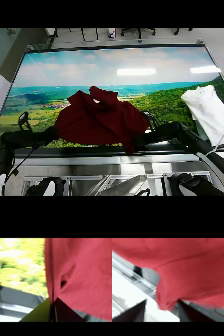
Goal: Fold the shirts.
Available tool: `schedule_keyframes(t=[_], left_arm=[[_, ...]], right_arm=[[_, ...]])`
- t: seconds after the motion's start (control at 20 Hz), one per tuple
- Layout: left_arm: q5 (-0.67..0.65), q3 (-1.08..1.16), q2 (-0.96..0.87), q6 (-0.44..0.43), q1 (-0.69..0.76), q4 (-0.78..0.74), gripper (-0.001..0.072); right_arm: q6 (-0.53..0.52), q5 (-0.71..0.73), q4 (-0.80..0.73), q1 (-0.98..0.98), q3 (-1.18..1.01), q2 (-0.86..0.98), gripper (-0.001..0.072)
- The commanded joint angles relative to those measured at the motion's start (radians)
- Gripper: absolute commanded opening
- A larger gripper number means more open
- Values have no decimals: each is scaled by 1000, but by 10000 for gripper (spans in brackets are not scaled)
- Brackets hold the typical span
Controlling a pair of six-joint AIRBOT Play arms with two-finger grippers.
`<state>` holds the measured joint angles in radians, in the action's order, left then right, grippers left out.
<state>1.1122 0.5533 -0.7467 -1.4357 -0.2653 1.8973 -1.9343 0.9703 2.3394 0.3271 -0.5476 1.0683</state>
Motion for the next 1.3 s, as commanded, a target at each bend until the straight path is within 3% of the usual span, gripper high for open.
schedule_keyframes(t=[0.0, 0.2, 0.35, 0.65, 0.95, 1.1, 1.15, 1.25], left_arm=[[38, -17, 58, -114, -225, -13, 11], [97, 76, -33, -217, -438, -10, 12], [155, 156, -156, -263, -478, -10, 12], [136, 259, -283, -266, -379, -10, 12], [125, 329, -341, -266, -335, -11, 12], [109, 338, -339, -266, -335, -10, 12], [102, 338, -328, -266, -335, -9, 12], [64, 340, -259, -267, -341, 49, 11]], right_arm=[[36, 137, -11, -72, -101, -17, 470], [5, 148, -39, -354, -220, -17, 469], [-20, 152, -35, -456, -223, 87, 470], [-49, 140, 29, -267, -217, 359, 469], [-48, 48, 116, -89, -253, 472, 456], [-49, 22, 127, -66, -305, 478, 61], [-49, 40, 129, -66, -335, 475, 19], [-49, 102, 134, -68, -417, 432, 18]])
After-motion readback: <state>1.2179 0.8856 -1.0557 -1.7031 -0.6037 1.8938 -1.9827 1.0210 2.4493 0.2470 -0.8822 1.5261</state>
